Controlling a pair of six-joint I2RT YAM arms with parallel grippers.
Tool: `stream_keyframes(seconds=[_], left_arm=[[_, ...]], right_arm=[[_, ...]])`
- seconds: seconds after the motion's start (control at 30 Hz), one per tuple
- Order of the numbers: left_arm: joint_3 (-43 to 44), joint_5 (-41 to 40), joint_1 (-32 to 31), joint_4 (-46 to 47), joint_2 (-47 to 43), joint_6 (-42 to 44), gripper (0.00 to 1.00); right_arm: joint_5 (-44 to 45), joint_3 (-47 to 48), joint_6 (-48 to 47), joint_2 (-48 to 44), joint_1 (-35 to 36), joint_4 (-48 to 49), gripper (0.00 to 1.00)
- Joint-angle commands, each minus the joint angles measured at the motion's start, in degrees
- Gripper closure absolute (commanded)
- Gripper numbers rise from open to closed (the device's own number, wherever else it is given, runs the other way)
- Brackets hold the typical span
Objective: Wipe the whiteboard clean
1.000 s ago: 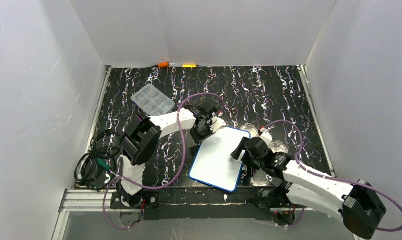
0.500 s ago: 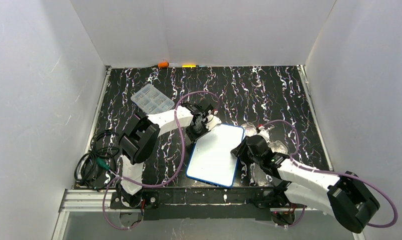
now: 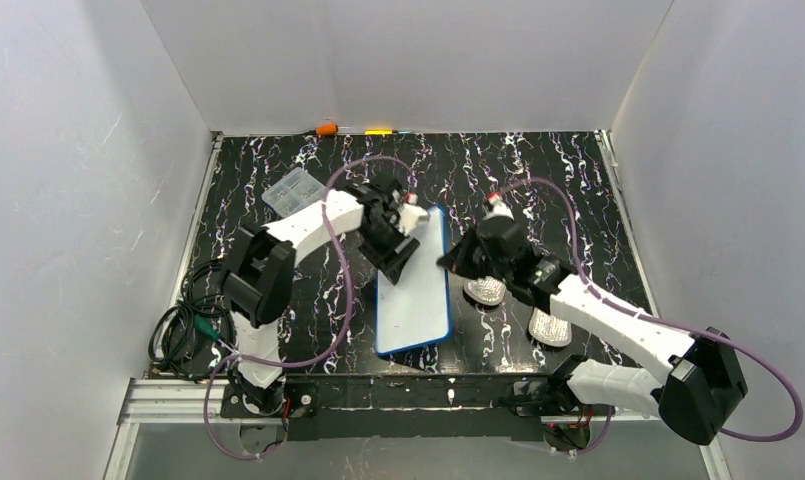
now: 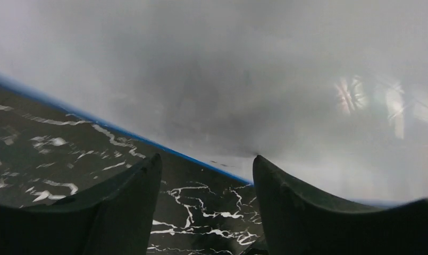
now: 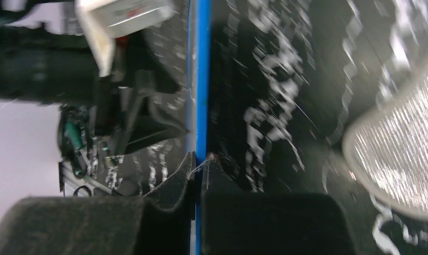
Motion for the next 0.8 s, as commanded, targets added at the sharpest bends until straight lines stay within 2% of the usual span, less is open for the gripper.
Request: stream_keyframes(seconds=[0.0, 0.13, 0.27, 0.33, 0.43, 0.6, 0.77], left_arm=[[3.54, 11.34, 8.26, -4.79, -9.55, -1.8, 0.36], [1.43, 12.95, 12.81, -5.55, -14.38, -1.54, 0.34], [-4.3, 13.59, 13.65, -3.34, -16.9, -1.74, 0.35], [-6.23, 14.07, 14.1, -2.35, -17.59, -2.54, 0.35], [-5.98, 15.75, 16.15, -2.22, -18.8, -3.39, 0.35], [0.64, 16.7, 21.73, -4.7, -20.01, -4.8, 0.35], [4.88, 14.36, 30.02, -4.25, -21.38, -9.46, 0.35]], right_arm=[[-4.47, 14.63, -9.11, 3.85, 0.6, -3.68, 0.99], [-6.16, 22.3, -11.41, 7.61, 0.57, -5.97, 0.99], [-9.51, 26.27, -11.4, 10.75, 0.76, -5.34, 0.99], [-8.06, 28.64, -12.64, 12.47, 2.07, -7.89, 0.99], [0.78, 36.26, -18.64, 15.82, 5.7, -17.26, 0.99], [16.91, 53.03, -29.25, 23.99, 11.34, -34.4, 0.99], [28.09, 64.11, -34.95, 30.57, 17.41, -41.59, 0.99]])
